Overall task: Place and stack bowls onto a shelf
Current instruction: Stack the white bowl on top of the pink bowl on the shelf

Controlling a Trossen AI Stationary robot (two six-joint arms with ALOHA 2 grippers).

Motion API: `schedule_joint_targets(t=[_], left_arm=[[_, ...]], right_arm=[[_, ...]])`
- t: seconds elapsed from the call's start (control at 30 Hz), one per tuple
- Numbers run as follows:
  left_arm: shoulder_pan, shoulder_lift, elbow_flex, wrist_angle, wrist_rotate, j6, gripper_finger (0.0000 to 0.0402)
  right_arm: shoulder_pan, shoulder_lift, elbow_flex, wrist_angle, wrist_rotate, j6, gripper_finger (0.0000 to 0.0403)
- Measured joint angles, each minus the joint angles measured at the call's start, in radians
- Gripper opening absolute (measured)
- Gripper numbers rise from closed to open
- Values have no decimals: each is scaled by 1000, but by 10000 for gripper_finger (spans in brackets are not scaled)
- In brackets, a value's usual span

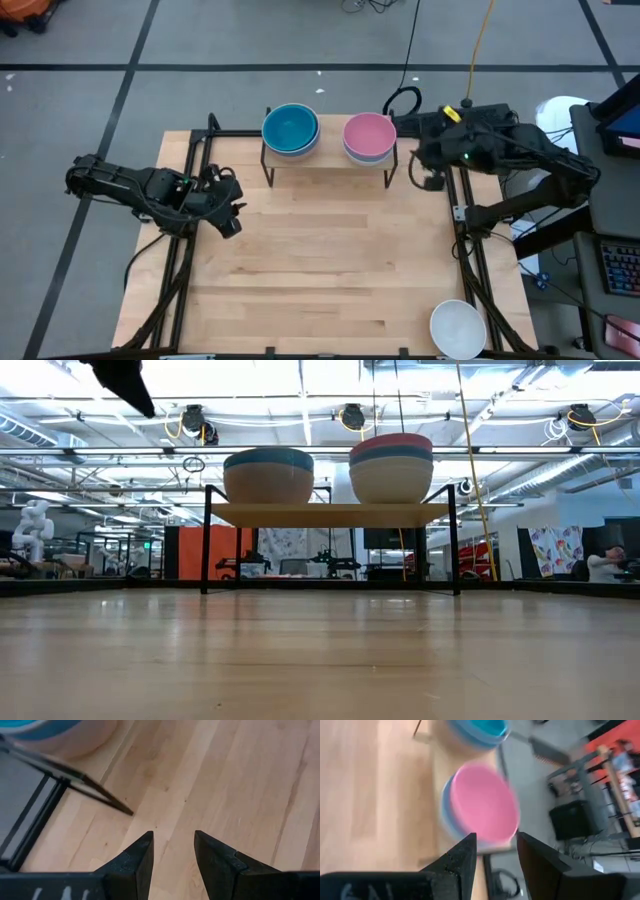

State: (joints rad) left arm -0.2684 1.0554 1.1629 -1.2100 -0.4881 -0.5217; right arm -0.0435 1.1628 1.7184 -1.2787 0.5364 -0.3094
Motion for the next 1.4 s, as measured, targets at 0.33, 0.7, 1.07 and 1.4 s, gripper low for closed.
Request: schedule_joint_targets(t=[0.33, 0.7, 1.07, 1.4], left_arm=[[0, 64, 1, 305, 25, 105, 147], [0, 336, 0, 669, 259, 225, 147], [-31, 559, 10, 1224, 286, 214, 147], [-61, 763, 264, 1122, 269, 259, 147]], right_arm=[[79, -42, -12, -289, -283, 209, 134], [140, -77, -14, -292, -564, 364, 134], [159, -131, -13, -292, -566, 455, 134], [169, -167, -17, -291, -709, 580, 134]])
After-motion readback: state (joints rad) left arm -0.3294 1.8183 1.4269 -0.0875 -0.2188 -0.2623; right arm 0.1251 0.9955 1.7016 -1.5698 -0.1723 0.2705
